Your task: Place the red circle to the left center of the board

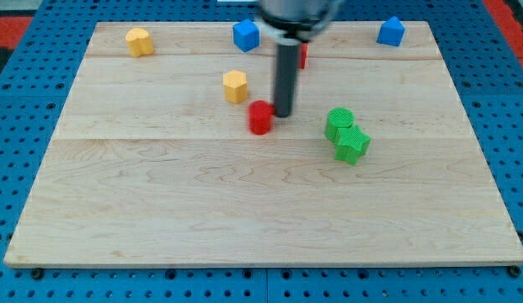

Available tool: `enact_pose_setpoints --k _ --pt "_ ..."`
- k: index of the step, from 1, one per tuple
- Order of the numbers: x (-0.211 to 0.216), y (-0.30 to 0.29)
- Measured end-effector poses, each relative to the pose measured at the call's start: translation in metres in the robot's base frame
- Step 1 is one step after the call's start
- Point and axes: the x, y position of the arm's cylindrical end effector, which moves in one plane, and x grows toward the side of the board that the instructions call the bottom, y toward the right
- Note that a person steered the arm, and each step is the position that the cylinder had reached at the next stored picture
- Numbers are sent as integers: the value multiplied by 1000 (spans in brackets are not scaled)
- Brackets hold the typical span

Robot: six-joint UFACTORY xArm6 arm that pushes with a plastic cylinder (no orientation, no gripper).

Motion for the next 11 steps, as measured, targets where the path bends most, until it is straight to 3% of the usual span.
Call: enact_pose_setpoints --k 1,2,3,4,5,7,9,11 --pt "9 -53" --pt "46 -17" --pt "64 -64" --pt "43 -125" --pt "56 -86" --pt "19 -85" --pt "-7 -179" --pt "-115 -130"
